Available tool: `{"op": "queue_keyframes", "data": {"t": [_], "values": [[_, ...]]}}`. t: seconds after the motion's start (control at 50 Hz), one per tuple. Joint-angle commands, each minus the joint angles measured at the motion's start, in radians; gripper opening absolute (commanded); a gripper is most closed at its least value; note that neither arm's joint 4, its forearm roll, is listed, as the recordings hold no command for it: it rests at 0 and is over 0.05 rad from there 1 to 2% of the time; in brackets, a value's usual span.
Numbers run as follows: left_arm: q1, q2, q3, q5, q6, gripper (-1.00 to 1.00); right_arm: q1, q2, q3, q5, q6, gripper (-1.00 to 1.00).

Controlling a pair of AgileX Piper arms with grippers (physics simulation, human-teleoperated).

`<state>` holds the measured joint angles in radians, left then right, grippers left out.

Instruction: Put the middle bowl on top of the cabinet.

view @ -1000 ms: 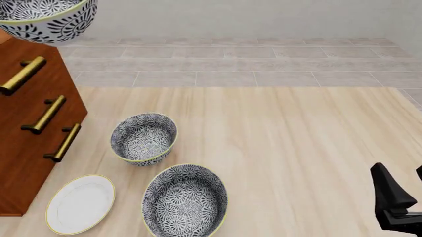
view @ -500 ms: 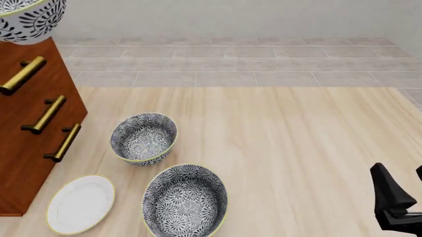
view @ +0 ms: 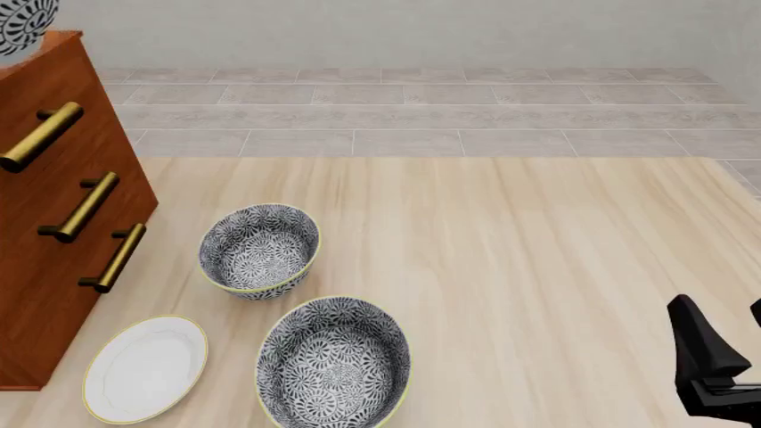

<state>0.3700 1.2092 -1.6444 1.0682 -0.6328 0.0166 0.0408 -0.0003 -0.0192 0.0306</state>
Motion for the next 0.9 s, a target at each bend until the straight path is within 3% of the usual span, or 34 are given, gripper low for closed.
{"op": "queue_keyframes", "data": {"t": [0.02, 0.28, 0.4, 0.9], "values": [[0.077, 0.009, -0.061, 0.039, 0.009, -1.00, 0.000, 0.007, 0.000, -0.006, -0.001, 1.00], [0.137, 0.031, -0.053, 0.058, -0.042, -1.00, 0.000, 0.015, 0.000, -0.014, -0.004, 1.00], [0.196, 0.040, -0.070, 0.065, -0.036, -1.00, 0.000, 0.016, 0.000, -0.015, -0.005, 1.00], [0.293, 0.074, -0.121, 0.079, -0.006, -1.00, -0.001, -0.010, 0.000, 0.011, -0.009, 1.00]]}}
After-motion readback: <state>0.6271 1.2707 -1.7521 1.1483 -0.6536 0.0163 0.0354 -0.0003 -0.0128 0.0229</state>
